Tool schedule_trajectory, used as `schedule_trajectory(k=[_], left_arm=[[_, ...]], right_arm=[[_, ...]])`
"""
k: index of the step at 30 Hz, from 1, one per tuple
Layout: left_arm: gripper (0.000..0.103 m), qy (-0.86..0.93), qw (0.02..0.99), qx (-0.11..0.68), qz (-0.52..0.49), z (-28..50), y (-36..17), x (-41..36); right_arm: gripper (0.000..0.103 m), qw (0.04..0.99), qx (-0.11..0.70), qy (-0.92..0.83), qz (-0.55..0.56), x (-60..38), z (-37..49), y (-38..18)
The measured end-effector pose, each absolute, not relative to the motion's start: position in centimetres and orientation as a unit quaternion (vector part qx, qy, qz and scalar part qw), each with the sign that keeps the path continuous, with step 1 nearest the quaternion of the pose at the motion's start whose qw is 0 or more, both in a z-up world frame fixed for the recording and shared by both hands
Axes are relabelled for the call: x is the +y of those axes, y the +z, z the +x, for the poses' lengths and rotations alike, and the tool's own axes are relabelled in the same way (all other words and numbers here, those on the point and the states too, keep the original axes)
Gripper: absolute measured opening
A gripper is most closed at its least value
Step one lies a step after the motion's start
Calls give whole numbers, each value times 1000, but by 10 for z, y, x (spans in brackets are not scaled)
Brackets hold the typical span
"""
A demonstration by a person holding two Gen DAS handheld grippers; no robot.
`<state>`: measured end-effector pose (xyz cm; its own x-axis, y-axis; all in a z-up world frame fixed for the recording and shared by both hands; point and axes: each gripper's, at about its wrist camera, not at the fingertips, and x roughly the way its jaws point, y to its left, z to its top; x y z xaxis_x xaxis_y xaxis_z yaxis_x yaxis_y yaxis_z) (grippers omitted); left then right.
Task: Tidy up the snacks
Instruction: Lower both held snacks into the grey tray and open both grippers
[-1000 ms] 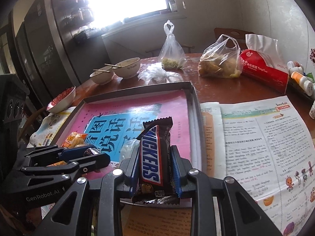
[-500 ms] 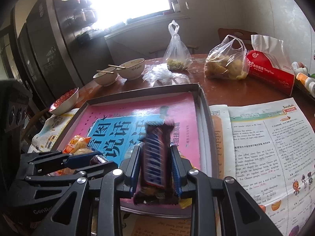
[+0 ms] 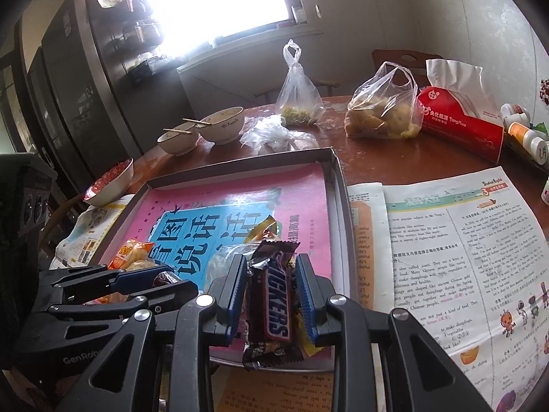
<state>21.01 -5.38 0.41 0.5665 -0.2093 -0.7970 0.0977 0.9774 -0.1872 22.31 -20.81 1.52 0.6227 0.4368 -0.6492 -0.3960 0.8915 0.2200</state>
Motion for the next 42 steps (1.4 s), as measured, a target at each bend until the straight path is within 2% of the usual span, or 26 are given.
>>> schedule_trajectory(k=[14,26,37,42], left_arm=[[39,-86,885,453,-64,207,9,-52],[54,-82,889,444,-73,197,19,-46],[63,-67,896,432,-79,183,29,-35],[63,-61,897,431,-81,176,32,-30]], right_arm=[[30,901,365,231,29,-212,216,19],[31,902,362,233,30,-213,212,22],[45,901,359,240,33,-214,206,28],[47,901,357,243,31,-213,201,30]])
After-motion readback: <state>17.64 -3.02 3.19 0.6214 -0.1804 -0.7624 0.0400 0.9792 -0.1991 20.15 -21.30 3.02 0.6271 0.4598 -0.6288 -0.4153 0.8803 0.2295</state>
